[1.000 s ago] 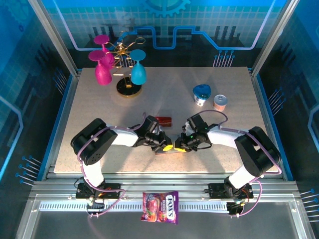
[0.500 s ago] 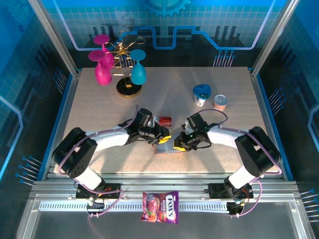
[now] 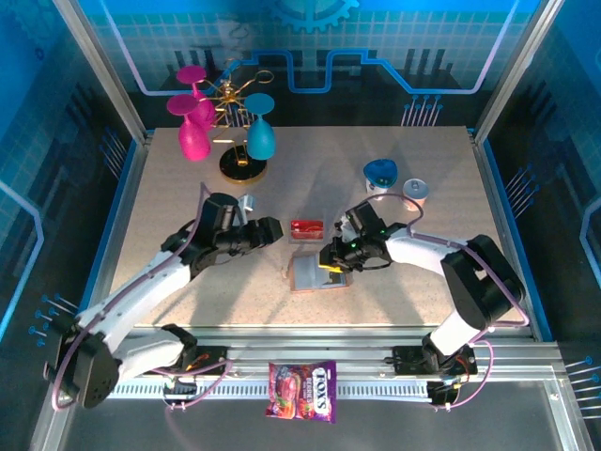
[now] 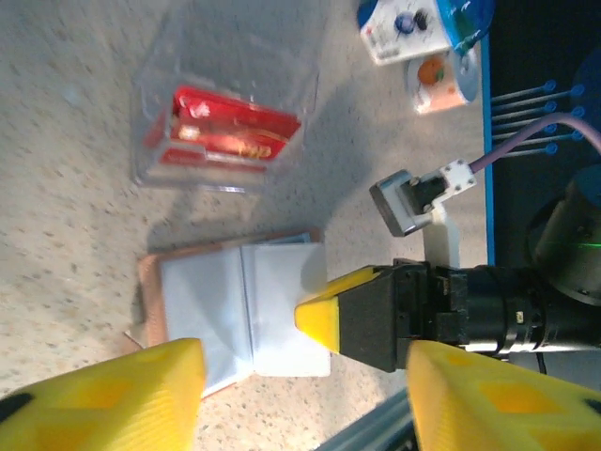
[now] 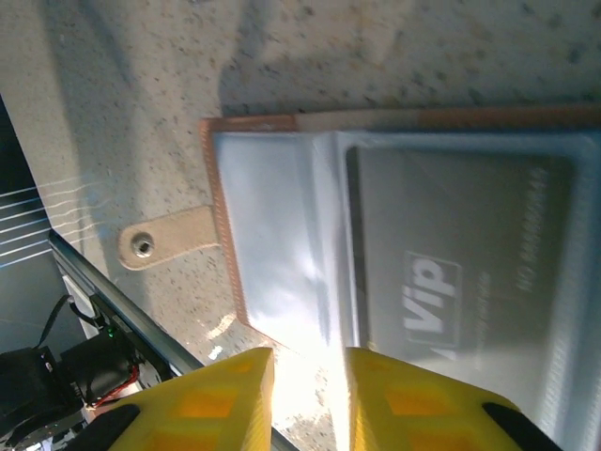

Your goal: Take the credit cards out of the card holder

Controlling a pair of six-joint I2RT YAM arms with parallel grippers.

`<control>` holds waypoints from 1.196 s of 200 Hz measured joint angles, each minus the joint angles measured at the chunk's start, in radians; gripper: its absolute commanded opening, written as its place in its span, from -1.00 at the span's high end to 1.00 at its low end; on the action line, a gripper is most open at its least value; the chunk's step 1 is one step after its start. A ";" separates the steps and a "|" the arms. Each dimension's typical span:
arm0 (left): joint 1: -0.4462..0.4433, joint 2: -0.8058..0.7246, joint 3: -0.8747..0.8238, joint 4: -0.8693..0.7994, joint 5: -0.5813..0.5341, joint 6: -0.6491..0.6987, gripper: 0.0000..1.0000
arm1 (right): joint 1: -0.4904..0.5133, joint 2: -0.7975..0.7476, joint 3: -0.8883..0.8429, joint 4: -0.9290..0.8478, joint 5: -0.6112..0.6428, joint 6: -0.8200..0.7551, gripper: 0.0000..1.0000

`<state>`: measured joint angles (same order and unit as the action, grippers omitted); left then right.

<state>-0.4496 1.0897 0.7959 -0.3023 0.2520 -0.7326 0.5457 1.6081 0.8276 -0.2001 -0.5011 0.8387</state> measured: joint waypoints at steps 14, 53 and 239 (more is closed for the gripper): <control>0.013 -0.055 0.000 -0.038 -0.024 0.045 -0.58 | 0.013 0.016 0.018 0.000 0.000 0.000 0.44; 0.048 -0.127 -0.008 -0.087 -0.057 0.110 -0.99 | 0.042 0.043 0.058 -0.013 0.000 0.003 0.40; 0.093 -0.033 -0.046 -0.151 -0.018 0.117 -0.73 | 0.126 0.207 0.151 0.026 0.004 0.041 0.01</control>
<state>-0.3561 1.0565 0.7498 -0.4534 0.2337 -0.6159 0.6716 1.8153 0.9787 -0.1741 -0.4973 0.8799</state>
